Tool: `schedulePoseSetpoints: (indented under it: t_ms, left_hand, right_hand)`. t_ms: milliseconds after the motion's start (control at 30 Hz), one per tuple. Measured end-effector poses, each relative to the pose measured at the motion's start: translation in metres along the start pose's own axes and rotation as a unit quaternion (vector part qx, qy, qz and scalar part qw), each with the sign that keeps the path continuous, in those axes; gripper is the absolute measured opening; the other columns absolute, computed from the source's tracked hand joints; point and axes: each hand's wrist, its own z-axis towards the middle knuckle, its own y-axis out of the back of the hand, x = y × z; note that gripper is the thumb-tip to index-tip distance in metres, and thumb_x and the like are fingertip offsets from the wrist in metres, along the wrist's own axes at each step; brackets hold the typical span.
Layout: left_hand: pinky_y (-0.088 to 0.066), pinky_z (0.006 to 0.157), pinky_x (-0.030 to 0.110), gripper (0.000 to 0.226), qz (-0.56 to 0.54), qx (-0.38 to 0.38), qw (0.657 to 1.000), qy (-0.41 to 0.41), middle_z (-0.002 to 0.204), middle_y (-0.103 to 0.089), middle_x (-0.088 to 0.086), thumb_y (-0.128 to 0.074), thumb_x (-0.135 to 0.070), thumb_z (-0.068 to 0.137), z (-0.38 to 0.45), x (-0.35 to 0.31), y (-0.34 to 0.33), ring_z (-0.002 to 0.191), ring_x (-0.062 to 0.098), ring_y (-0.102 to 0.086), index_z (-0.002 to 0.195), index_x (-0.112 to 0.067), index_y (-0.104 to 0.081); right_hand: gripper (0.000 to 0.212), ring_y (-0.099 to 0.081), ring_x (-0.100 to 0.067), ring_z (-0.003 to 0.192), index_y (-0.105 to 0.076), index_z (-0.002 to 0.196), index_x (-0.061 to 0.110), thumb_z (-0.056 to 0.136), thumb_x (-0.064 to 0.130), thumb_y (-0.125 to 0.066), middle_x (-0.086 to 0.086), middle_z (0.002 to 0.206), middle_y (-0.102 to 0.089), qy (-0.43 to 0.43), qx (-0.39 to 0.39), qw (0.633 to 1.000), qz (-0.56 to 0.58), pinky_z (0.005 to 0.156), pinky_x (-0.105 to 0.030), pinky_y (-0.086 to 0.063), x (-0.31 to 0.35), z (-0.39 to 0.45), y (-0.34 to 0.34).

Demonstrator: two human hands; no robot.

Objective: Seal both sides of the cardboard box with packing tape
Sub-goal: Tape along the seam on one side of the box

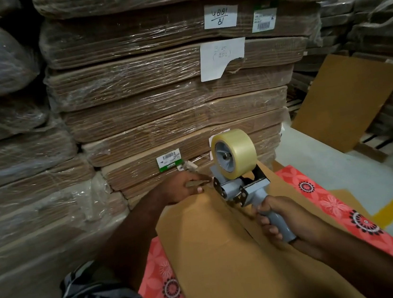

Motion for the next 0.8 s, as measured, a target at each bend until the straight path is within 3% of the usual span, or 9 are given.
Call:
schedulePoseSetpoints:
  t_ms: [100,233,333,433,567,700,800]
  left_hand:
    - [-0.043,0.107,0.028,0.044,0.056,-0.007,0.998,-0.014,0.148,-0.059,-0.013,-0.060,-0.027,0.104,-0.001,0.000,0.000,0.133,0.011,-0.057,0.146,-0.040,-0.057]
    - [-0.038,0.095,0.023,0.045,0.148,-0.015,0.988,-0.050,0.145,-0.064,-0.003,-0.051,-0.029,0.107,-0.004,-0.005,-0.005,0.126,0.019,-0.060,0.151,-0.040,-0.051]
    - [-0.052,0.094,0.036,0.048,0.237,-0.033,0.966,-0.095,0.134,-0.069,-0.001,-0.043,-0.036,0.104,-0.008,-0.007,-0.008,0.117,0.021,-0.065,0.150,-0.048,-0.042]
    - [-0.053,0.095,0.042,0.048,0.290,-0.035,0.950,-0.108,0.138,-0.067,-0.004,-0.044,-0.034,0.102,-0.007,-0.007,-0.005,0.121,0.020,-0.064,0.149,-0.044,-0.043]
    - [-0.050,0.102,0.043,0.058,0.233,-0.075,0.964,-0.103,0.148,-0.059,0.008,-0.043,-0.016,0.095,-0.010,-0.021,-0.012,0.131,0.029,-0.058,0.151,-0.032,-0.048]
    - [-0.050,0.102,0.049,0.055,0.155,-0.071,0.980,-0.102,0.141,-0.063,0.007,-0.031,-0.026,0.087,-0.016,-0.020,-0.031,0.126,0.030,-0.060,0.131,-0.037,-0.063]
    - [-0.047,0.108,0.044,0.057,0.160,-0.098,0.977,-0.101,0.147,-0.060,0.003,-0.032,-0.026,0.090,-0.022,-0.018,-0.038,0.131,0.027,-0.059,0.141,-0.039,-0.055]
  right_hand:
    - [0.020,-0.036,-0.014,0.051,-0.056,0.099,0.006,0.085,0.019,-0.054,-0.005,0.069,-0.044,0.009,-0.002,1.000,0.015,0.047,-0.028,-0.026,0.003,0.001,0.001]
    - [0.021,-0.034,-0.013,0.050,-0.054,0.099,0.007,0.082,0.020,-0.055,-0.003,0.069,-0.042,0.014,0.011,0.999,0.049,0.047,-0.027,-0.026,0.007,0.003,0.003]
    - [0.019,-0.034,-0.012,0.048,-0.054,0.099,0.006,0.085,0.018,-0.052,-0.003,0.068,-0.042,0.008,0.012,0.997,0.071,0.044,-0.025,-0.026,0.003,0.003,0.003]
    - [0.032,-0.034,-0.012,0.049,-0.054,0.100,0.005,0.074,0.024,-0.058,-0.003,0.068,-0.043,0.006,0.012,0.997,0.082,0.044,-0.025,-0.026,-0.005,0.002,0.001]
    - [0.034,-0.036,-0.012,0.048,-0.052,0.100,0.007,0.071,0.024,-0.058,-0.003,0.067,-0.044,0.006,0.021,0.995,0.100,0.043,-0.025,-0.027,-0.010,0.001,-0.007]
    - [0.034,-0.036,-0.013,0.050,-0.053,0.100,0.007,0.071,0.023,-0.059,-0.004,0.069,-0.047,0.005,0.021,0.995,0.096,0.045,-0.026,-0.027,-0.015,0.001,-0.011]
    - [0.033,-0.035,-0.013,0.051,-0.054,0.100,0.007,0.072,0.023,-0.059,-0.004,0.070,-0.046,0.008,0.010,0.998,0.056,0.046,-0.026,-0.026,-0.020,-0.002,-0.013]
